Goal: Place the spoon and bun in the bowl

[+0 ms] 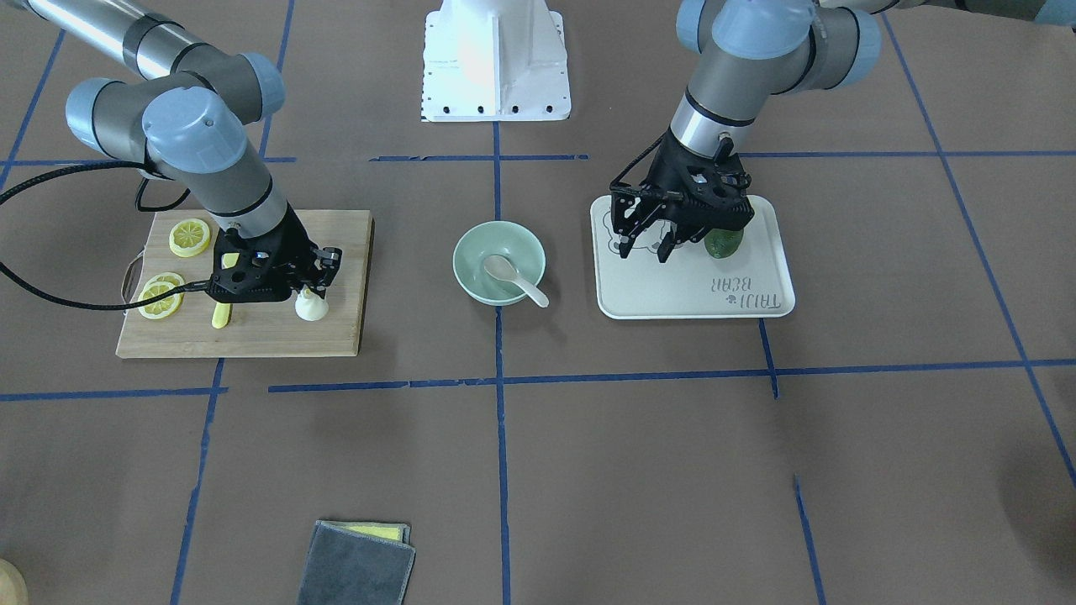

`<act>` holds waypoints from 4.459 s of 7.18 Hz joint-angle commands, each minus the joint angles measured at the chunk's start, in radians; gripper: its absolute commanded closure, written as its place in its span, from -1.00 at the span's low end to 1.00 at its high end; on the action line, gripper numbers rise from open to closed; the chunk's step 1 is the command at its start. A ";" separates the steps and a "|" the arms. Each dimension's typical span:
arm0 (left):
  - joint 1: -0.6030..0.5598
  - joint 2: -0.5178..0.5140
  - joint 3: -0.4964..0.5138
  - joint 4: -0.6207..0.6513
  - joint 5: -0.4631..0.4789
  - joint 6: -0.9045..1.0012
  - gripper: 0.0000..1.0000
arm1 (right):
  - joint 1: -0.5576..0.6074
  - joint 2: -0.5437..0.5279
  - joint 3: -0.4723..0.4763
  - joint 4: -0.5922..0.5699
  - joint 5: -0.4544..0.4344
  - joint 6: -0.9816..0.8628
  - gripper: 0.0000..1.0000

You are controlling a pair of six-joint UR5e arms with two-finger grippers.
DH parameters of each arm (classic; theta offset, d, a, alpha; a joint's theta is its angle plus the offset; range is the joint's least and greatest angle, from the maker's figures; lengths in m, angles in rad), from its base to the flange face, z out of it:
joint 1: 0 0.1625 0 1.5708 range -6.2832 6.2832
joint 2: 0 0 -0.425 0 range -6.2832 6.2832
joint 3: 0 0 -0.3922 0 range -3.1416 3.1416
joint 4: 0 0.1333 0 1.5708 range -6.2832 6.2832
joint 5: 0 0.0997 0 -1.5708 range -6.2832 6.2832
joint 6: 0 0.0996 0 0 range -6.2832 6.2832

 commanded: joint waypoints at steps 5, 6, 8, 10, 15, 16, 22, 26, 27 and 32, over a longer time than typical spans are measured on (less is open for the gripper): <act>-0.011 0.071 -0.090 -0.002 -0.009 0.008 -0.16 | -0.195 0.208 0.007 0.001 -0.119 0.403 0.42; -0.011 0.071 -0.090 -0.002 -0.009 0.008 -0.16 | -0.208 0.216 0.002 0.004 -0.132 0.409 0.10; -0.011 0.071 -0.090 -0.002 -0.009 0.006 -0.25 | -0.208 0.265 -0.050 0.007 -0.133 0.411 -0.49; -0.011 0.071 -0.091 -0.002 -0.009 0.006 -0.27 | -0.208 0.269 -0.061 0.007 -0.133 0.411 -0.60; -0.063 0.184 -0.101 -0.015 -0.012 0.202 -0.36 | 0.063 -0.032 0.067 0.006 0.130 0.131 -1.00; -0.119 0.228 -0.101 -0.017 -0.047 0.327 -0.39 | 0.144 -0.135 0.091 0.004 0.174 -0.037 -1.00; -0.724 0.391 0.111 0.005 -0.385 1.243 -1.00 | 0.714 -0.387 0.088 -0.330 0.342 -1.110 -1.00; -0.833 0.471 0.113 0.196 -0.405 1.301 -1.00 | 0.780 -0.369 0.094 -0.422 0.339 -1.232 -1.00; -0.833 0.488 0.128 0.192 -0.406 1.296 -1.00 | 0.775 -0.369 0.093 -0.422 0.334 -1.232 -1.00; -0.832 0.528 0.116 0.195 -0.543 1.284 -1.00 | 0.749 -0.370 0.086 -0.419 0.330 -1.217 -1.00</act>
